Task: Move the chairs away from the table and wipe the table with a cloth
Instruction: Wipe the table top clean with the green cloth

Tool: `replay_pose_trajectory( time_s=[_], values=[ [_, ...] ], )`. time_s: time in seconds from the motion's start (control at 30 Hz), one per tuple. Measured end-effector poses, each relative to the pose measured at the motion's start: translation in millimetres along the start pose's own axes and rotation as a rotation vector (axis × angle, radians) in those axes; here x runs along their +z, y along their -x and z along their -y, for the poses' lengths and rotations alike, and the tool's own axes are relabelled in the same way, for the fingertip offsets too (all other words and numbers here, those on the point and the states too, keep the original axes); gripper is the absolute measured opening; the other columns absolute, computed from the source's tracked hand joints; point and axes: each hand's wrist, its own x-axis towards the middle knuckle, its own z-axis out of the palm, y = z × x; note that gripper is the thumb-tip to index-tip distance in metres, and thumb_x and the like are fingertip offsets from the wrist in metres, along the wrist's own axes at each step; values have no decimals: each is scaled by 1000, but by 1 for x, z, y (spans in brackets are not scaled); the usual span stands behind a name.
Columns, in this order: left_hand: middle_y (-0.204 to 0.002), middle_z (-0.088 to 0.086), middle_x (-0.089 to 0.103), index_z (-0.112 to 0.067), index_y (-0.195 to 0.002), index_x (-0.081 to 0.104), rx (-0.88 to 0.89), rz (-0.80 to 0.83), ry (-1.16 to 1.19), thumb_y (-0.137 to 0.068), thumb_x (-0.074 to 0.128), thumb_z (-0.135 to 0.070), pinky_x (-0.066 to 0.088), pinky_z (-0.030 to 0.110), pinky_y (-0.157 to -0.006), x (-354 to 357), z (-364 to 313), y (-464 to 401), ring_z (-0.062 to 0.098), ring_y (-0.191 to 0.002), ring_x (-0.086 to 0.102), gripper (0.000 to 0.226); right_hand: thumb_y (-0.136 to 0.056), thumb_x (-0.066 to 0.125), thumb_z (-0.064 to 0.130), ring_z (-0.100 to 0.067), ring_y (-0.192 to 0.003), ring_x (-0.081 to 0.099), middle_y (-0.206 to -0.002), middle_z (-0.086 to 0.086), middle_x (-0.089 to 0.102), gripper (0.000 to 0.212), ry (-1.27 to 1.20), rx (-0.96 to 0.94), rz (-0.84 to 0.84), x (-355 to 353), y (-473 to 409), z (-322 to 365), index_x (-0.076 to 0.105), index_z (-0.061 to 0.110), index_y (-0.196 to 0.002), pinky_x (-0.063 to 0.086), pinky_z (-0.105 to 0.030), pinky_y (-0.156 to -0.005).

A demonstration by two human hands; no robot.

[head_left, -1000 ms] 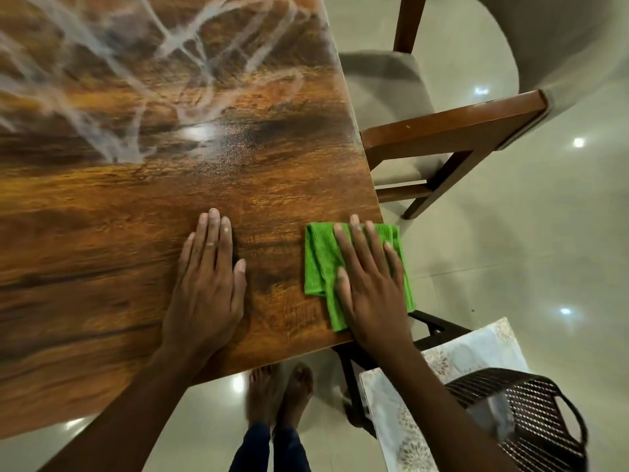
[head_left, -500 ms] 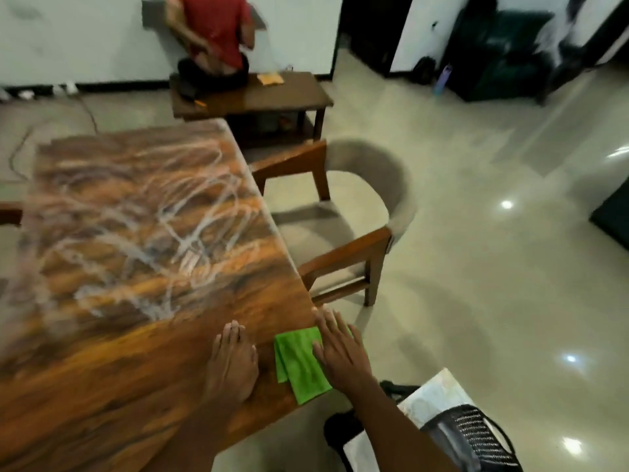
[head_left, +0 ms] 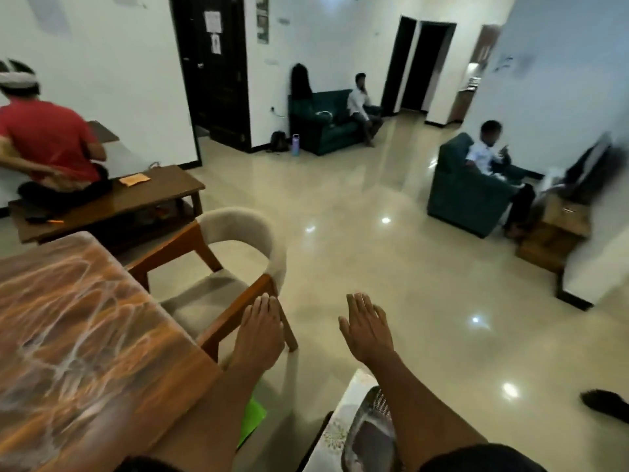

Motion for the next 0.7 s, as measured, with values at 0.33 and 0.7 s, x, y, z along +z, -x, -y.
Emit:
replay_pose_trajectory(
  time_s=[0.33, 0.7],
  values=[
    [-126, 15, 70, -1, -126, 67, 230, 3, -99, -70, 83, -17, 58, 44, -94, 0, -133, 12, 31, -119, 69, 61, -81, -15, 59, -25, -165, 11, -177, -10, 16, 105, -115, 134, -44, -9, 84, -116, 20, 13, -168, 13, -42, -131],
    [-138, 23, 63, 5, -139, 57, 330, 11, -139, -83, 71, -14, 51, 50, -105, 51, -299, 76, 37, -131, 61, 60, -89, -11, 56, -26, -165, 11, -177, -13, 16, 96, -128, 196, -4, 16, 210, -291, 19, 11, -168, 13, -43, -131]
  ],
)
